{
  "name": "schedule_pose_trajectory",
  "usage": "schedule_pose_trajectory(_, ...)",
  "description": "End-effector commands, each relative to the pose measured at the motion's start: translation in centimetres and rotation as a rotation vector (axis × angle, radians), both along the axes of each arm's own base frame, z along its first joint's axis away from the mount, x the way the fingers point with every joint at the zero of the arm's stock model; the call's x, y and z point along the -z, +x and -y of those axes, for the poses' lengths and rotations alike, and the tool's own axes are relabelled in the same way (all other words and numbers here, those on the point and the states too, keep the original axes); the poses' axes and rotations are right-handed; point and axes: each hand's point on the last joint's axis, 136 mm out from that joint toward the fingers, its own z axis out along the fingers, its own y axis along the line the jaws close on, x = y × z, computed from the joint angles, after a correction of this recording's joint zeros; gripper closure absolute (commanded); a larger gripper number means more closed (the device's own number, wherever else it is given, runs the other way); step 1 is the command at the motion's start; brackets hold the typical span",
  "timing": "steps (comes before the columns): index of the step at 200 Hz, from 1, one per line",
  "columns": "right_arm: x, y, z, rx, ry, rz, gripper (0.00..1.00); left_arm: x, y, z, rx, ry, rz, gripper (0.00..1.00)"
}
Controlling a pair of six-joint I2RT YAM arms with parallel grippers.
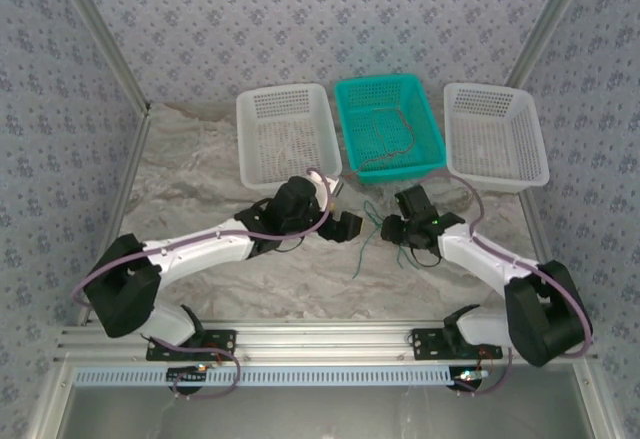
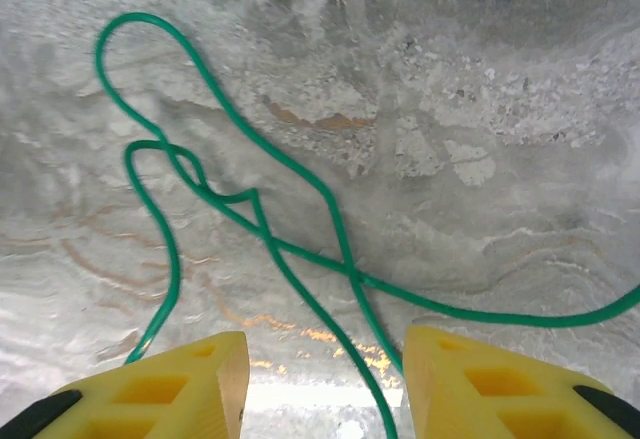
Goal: Untangle the cables
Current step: Untie the cable from multiple cables.
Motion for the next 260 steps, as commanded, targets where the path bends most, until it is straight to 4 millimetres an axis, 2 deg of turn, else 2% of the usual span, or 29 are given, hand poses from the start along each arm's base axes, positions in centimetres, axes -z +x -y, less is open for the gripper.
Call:
schedule_pose_trajectory(1, 0.7, -1.8, 1.1, 0.019, -0.037, -0.038, 0.53, 0.4, -0.1, 0.8, 0.006, -0.044, -0.018, 0.05)
schedule_pose_trajectory(38, 2.0, -2.2, 1.1, 0.015, -0.043, -0.057, 0.54, 2.5, -0.1, 1.2, 0.003, -0.042, -0.056, 0.05)
schedule_pose_trajectory(53, 2.5, -2.0, 1.2, 0.019, -0.057, -0.065, 0.58, 3.3, -0.1, 1.6, 0.013, -0.031, -0.07, 0.06)
schedule_pose_trajectory(64, 2.7, -1.9, 1.0, 0.016, -0.053, -0.066, 0.64, 3.7, -0.1, 1.8, 0.02, -0.027, -0.078, 0.1)
schedule_pose_trajectory(73, 2.9, -1.8, 0.9, 0.014, -0.046, -0.066, 0.78, 4.1, -0.1, 2.0, 0.028, -0.023, -0.082, 0.16)
schedule_pose_trajectory(85, 2.9, -1.7, 0.7, 0.011, -0.039, -0.063, 0.88, 4.7, -0.2, 2.2, 0.036, -0.016, -0.095, 0.22)
schedule_pose_trajectory(95, 2.9, -1.7, 0.6, 0.008, -0.034, -0.059, 0.91, 5.0, -0.3, 2.5, 0.045, -0.019, -0.105, 0.25)
schedule_pose_trajectory(156, 3.1, -1.9, 0.0, -0.025, -0.005, -0.058, 1.0, 8.0, -0.9, 4.4, 0.102, 0.011, -0.156, 0.26)
schedule_pose_trajectory(200, 2.5, -1.9, -0.9, -0.065, 0.026, -0.045, 1.0, 10.9, 0.7, 4.3, 0.093, 0.148, -0.106, 0.3)
schedule_pose_trajectory(236, 1.4, -1.8, -1.2, -0.075, 0.039, -0.014, 1.0, 12.0, 0.8, 6.5, 0.178, 0.129, -0.134, 0.42)
schedule_pose_trajectory(260, 0.8, -1.8, -1.0, -0.068, 0.036, 0.0, 1.0, 12.9, 2.0, 6.6, 0.137, 0.134, -0.147, 0.62)
